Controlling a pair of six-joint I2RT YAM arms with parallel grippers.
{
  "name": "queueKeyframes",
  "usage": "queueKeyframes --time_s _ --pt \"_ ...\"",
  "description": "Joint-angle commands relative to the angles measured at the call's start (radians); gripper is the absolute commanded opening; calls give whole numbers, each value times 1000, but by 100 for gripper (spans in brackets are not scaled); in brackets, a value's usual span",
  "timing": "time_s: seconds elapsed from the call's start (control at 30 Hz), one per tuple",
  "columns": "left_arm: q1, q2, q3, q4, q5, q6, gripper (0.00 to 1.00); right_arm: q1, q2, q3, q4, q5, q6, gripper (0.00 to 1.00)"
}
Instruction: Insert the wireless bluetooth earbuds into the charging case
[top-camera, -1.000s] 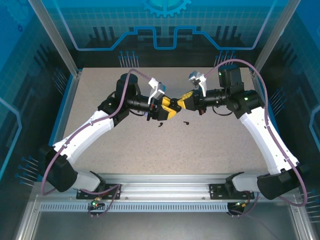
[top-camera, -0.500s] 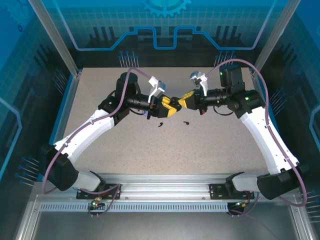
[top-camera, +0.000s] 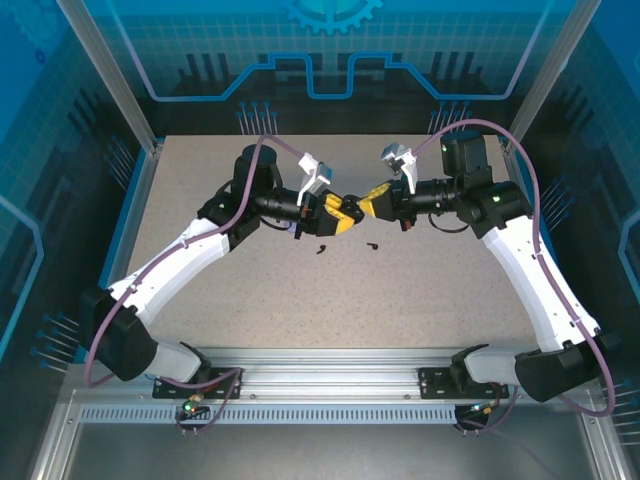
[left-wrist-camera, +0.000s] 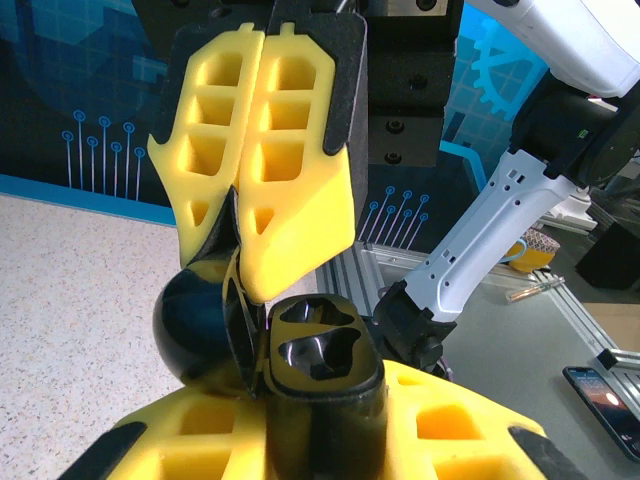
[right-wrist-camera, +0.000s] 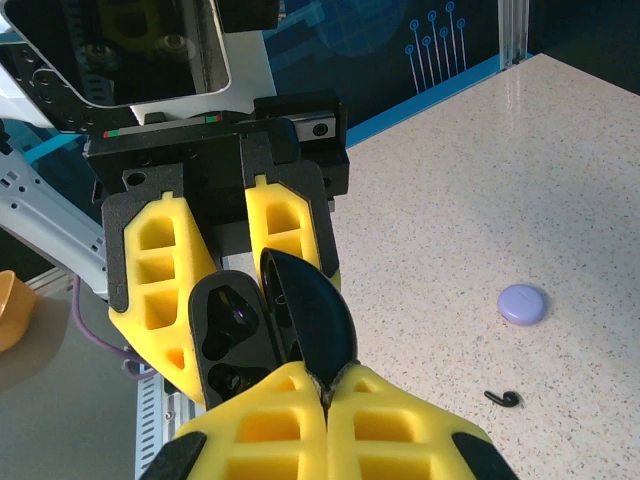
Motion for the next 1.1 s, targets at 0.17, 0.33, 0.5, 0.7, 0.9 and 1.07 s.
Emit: queueKeyframes --time_s 0.17,0.33,0.5,0.7,0.9,1.07 --pt "-3 35 38 21 -40 -48 27 35 -37 -2 -37 -131 -48 0" --pt "-4 38 40 20 -39 -51 26 39 -36 2 -53 -130 -58 0" --pt "-3 39 42 13 -43 -48 19 42 -38 1 -55 -125 -61 0" --pt "-2 41 43 -21 -45 -17 2 42 -47 -5 -40 -84 -46 10" --pt "-2 25 -6 18 -63 -6 2 40 -71 -30 4 -33 -15 34" --pt "2 28 -33 45 -65 0 1 36 -78 -31 7 -4 -5 44"
